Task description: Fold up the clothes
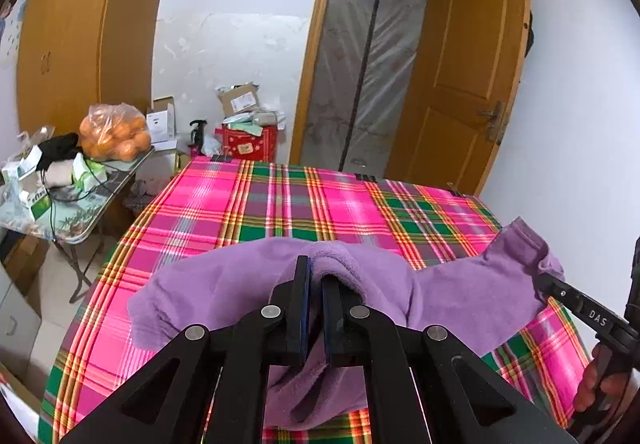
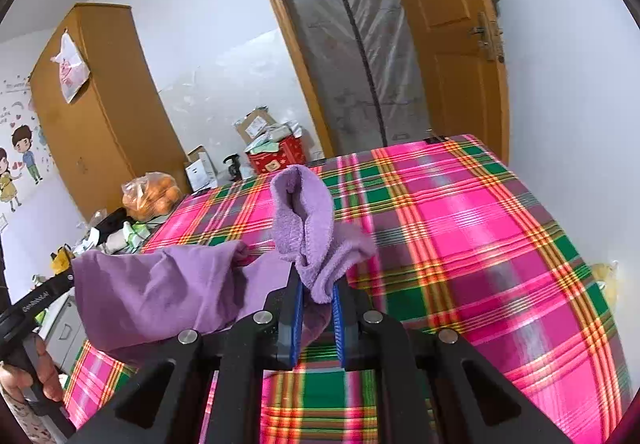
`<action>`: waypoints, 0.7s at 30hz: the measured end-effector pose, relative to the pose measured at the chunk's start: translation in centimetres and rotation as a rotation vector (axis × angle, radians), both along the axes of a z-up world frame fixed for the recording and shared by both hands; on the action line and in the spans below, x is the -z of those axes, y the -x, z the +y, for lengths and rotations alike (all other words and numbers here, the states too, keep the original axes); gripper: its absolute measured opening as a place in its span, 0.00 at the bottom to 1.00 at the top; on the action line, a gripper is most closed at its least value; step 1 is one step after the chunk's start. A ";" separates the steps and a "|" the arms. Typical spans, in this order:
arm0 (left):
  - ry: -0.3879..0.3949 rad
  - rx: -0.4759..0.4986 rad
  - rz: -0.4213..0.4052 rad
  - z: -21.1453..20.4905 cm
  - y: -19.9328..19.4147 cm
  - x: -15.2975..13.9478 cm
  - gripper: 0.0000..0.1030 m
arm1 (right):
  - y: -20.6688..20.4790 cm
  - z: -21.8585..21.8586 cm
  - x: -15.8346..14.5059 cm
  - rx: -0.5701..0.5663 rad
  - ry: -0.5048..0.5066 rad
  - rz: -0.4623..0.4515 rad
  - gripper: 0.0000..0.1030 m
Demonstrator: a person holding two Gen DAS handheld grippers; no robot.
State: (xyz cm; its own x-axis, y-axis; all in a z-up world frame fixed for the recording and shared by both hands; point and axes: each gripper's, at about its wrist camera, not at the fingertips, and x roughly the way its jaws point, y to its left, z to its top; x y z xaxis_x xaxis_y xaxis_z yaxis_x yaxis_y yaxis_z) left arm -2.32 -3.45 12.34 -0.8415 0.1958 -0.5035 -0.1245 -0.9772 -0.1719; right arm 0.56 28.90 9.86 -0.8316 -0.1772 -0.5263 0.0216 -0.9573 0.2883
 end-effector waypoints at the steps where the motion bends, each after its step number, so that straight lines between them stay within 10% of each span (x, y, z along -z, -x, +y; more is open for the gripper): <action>1: 0.000 0.001 0.000 0.1 0.0 -0.1 0.05 | -0.1 0.4 0.0 0.008 0.002 0.001 0.09; 21: -0.016 0.023 -0.019 1.8 -0.4 -0.1 0.05 | -2.2 6.5 -0.5 0.161 0.034 0.031 0.08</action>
